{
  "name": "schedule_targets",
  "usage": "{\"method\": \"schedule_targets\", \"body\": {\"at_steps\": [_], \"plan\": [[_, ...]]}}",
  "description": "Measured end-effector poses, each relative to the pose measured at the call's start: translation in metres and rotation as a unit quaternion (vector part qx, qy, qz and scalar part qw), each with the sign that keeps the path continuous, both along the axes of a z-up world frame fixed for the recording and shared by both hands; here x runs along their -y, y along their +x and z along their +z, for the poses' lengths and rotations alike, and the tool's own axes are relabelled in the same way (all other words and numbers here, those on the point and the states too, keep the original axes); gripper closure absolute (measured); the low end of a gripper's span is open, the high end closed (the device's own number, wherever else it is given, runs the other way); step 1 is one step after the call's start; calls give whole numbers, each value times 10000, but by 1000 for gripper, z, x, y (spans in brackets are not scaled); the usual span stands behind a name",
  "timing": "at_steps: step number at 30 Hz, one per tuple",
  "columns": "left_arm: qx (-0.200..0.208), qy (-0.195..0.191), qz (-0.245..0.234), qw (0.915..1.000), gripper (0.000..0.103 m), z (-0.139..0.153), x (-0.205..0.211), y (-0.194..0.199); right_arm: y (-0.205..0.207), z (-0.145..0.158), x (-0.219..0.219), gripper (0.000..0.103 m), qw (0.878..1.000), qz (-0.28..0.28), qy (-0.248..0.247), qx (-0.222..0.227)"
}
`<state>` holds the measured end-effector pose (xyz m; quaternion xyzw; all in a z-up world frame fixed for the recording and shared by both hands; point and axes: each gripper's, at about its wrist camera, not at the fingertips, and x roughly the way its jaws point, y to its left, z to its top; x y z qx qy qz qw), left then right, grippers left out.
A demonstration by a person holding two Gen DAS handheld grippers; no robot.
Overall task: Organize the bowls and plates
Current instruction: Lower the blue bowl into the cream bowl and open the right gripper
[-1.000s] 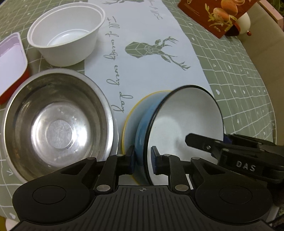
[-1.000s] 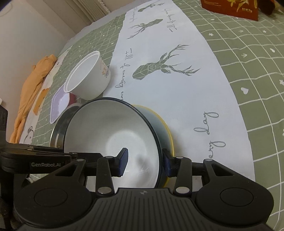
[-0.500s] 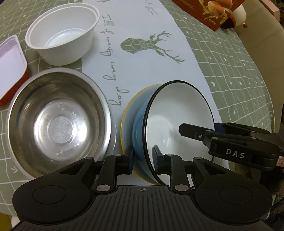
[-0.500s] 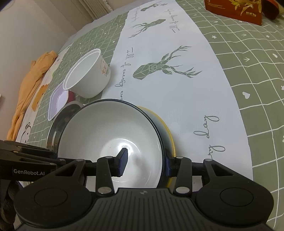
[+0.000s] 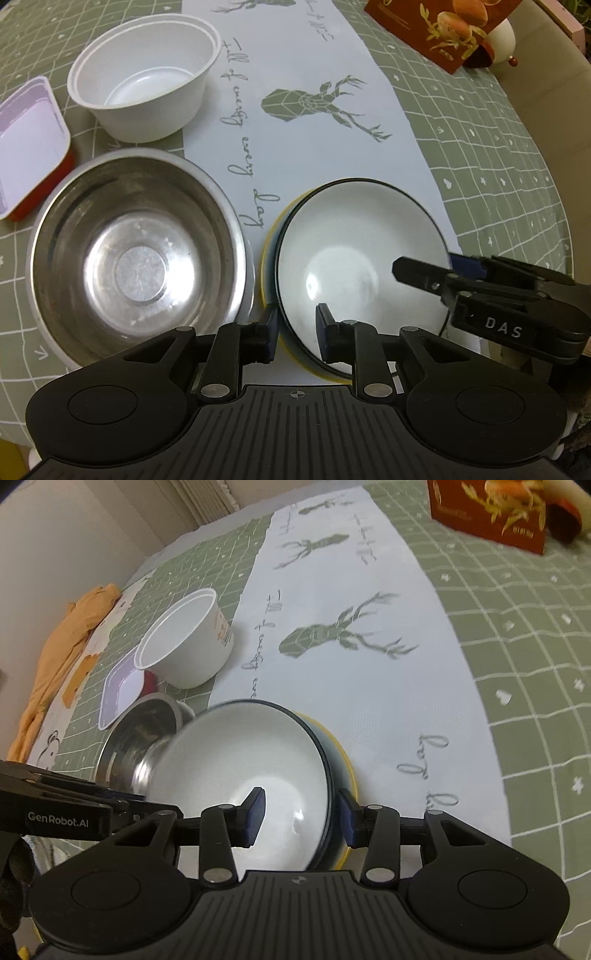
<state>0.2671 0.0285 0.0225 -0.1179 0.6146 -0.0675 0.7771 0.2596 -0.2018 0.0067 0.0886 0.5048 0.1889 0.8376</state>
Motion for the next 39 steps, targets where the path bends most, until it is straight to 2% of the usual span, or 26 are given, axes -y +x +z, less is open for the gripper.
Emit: {"method": "schedule_targets", "body": {"at_steps": [4, 7, 8, 11, 14, 19, 27, 33, 39], "plan": [[103, 78, -65, 9999, 80, 1, 3, -5, -2, 1, 1, 59, 10000, 39, -49, 55], [373, 231, -109, 9990, 80, 8, 3, -16, -6, 3, 1, 59, 9998, 66, -48, 168], [462, 269, -129, 9985, 80, 11, 3, -20, -10, 5, 1, 59, 9995, 71, -108, 303], [736, 250, -156, 9969, 80, 18, 3, -39, -24, 18, 0, 50, 9954, 101, -403, 867], [716, 53, -126, 9973, 80, 14, 2, -51, -29, 25, 1, 44, 9925, 122, -527, 1099], [586, -250, 165, 9978, 77, 0, -6, -51, -21, 16, 6, 43, 9955, 15, -428, 840], [482, -603, 501, 9958, 76, -9, -15, -47, -5, -16, 20, 43, 9994, -261, 209, 92], [491, -501, 690, 9951, 73, -21, -19, -38, 4, -35, 21, 43, 9983, -276, 477, -200], [305, -610, 694, 9953, 73, -40, -14, -26, 8, -45, 18, 43, 9975, -184, 597, -334]]}}
